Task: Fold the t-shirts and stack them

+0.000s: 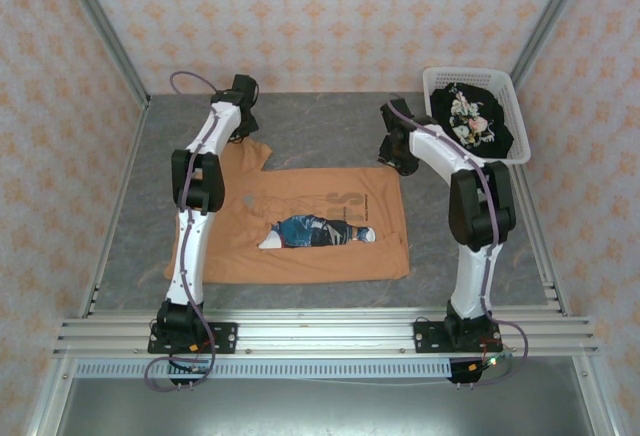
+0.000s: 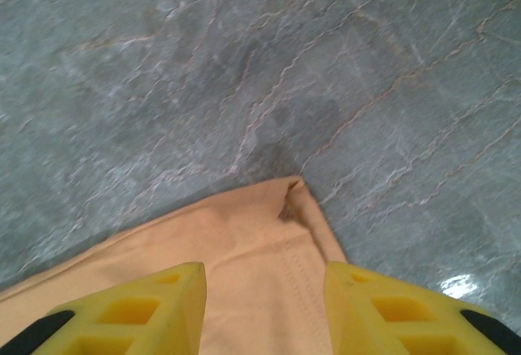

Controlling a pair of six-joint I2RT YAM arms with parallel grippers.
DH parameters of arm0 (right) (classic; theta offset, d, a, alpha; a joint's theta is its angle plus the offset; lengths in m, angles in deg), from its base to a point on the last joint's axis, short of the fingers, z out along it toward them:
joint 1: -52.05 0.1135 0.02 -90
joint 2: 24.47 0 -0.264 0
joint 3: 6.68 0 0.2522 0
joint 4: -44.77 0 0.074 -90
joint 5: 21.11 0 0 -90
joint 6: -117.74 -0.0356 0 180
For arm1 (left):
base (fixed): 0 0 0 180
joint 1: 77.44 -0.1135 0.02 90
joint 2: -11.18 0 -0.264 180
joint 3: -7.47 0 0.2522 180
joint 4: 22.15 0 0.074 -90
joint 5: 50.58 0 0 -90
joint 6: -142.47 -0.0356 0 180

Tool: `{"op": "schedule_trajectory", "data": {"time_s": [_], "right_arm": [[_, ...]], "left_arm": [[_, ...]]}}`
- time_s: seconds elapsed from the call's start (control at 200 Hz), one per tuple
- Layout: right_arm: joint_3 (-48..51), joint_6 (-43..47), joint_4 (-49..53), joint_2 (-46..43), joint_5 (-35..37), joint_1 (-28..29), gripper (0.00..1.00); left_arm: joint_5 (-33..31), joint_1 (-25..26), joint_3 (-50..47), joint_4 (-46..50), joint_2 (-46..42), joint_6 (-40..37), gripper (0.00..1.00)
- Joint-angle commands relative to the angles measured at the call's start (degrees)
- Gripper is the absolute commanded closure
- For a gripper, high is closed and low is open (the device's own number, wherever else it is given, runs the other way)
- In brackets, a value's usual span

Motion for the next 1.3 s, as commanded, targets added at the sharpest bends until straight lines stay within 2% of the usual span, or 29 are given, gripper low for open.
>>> {"op": "schedule_trajectory", "data": {"time_s": [0.0,0.305,0.706,0.821,1.046,1.296], "right_arm": [[-3.26,-0.84,3.44,2.75,4.99,-0.91,0.57],[-10.57,-0.44,5.65,10.48,3.46,-1.17,0.62],[-11.31,-2.29,6.82,12.44,2.04,-1.19,0.65],[-11.34,-2.1,6.45,12.73,1.91,-1.2,0.73],[-12.39,-2.06,7.61,12.68,2.71,-1.17,1.0],[-12.13,-1.51,7.36,9.67,1.85,-1.16,1.0]], "left_arm": [[-2.24,0.4,-0.58,4.59,-3.78,-0.48,1.0],[-1.62,0.45,-5.66,4.52,-10.33,-1.81,1.0],[1.57,0.54,-8.97,4.33,-13.2,-1.93,1.0],[2.37,0.53,-9.28,4.56,-13.62,-1.6,1.0],[2.99,0.45,-12.2,5.34,-17.7,-0.68,1.0],[6.28,-0.16,-22.57,6.26,-26.91,-0.23,1.0]]}}
